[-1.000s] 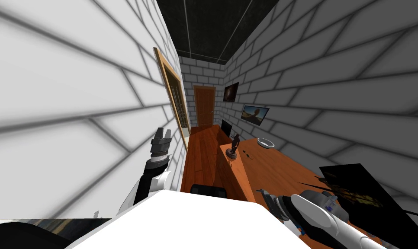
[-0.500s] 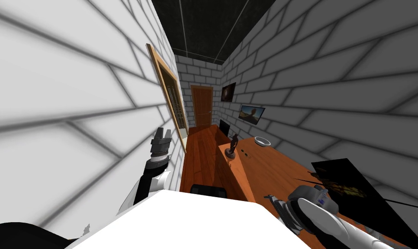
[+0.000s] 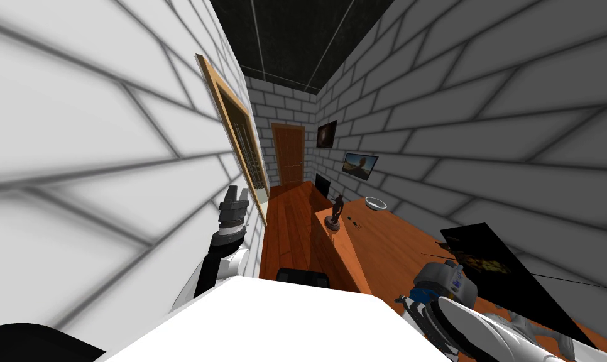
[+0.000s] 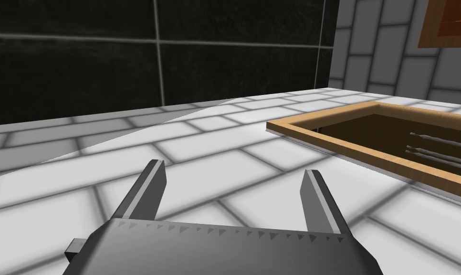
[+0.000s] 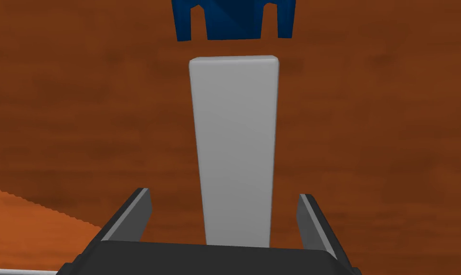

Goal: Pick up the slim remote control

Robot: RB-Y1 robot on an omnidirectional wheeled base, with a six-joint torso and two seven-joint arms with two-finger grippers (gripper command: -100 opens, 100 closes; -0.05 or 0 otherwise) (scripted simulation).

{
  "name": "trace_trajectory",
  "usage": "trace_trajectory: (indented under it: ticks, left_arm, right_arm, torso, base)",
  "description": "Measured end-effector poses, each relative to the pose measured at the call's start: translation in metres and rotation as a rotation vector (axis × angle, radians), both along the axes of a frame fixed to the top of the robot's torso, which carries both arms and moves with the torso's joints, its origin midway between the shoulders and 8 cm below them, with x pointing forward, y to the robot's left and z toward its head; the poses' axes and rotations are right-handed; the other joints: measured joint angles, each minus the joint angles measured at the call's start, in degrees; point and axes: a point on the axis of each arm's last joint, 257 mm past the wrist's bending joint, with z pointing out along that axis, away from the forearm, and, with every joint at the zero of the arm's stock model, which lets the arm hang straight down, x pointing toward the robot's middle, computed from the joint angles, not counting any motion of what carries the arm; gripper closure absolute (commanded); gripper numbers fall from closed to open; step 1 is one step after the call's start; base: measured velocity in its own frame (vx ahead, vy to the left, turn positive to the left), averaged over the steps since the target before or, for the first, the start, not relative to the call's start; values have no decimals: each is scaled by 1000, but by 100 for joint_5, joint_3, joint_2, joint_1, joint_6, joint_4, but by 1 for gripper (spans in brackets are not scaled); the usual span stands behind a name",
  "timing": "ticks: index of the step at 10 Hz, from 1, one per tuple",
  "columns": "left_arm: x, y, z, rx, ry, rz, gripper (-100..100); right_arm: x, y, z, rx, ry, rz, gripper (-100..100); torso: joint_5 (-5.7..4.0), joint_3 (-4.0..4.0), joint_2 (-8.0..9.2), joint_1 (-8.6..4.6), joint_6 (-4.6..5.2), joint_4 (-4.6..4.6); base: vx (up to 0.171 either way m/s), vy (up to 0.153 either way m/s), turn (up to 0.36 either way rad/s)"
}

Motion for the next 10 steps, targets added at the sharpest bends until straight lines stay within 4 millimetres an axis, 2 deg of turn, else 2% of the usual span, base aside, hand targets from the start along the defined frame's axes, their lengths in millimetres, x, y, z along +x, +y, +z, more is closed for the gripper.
trace_trajectory:
  ticks: [1, 2, 3, 6, 7, 10]
  left_arm:
    - [0, 0, 0, 0, 0, 0, 0]
    - [0, 0, 0, 0, 0, 0, 0]
    - [0, 0, 0, 0, 0, 0, 0]
    - [0, 0, 0, 0, 0, 0, 0]
    - [0, 0, 0, 0, 0, 0, 0]
    - [0, 0, 0, 0, 0, 0, 0]
  right_arm:
    - [-5, 1, -4, -6, 11, 27, -100]
    - [-6, 1, -4, -7, 12, 31, 0]
    - [-6, 1, -4, -6, 12, 30, -100]
    - [-19, 8, -21, -6, 13, 14, -100]
    - [-20, 8, -22, -6, 12, 14, 100]
    - [-20, 7, -22, -6, 13, 15, 100]
  torso:
    - [-1, 2, 4, -4, 2, 1]
    - [-1, 5, 8, -5, -1, 2]
    - [-1, 6, 11, -5, 0, 3]
    - [-4, 3, 5, -18, 0, 1]
    - [-2, 5, 8, -12, 0, 2]
    - [-2, 7, 11, -7, -1, 4]
  base:
    - [9, -1, -15]
    - [0, 0, 0]
    - [6, -15, 55]
    - [17, -26, 41]
    - [0, 0, 0]
    - [0, 0, 0]
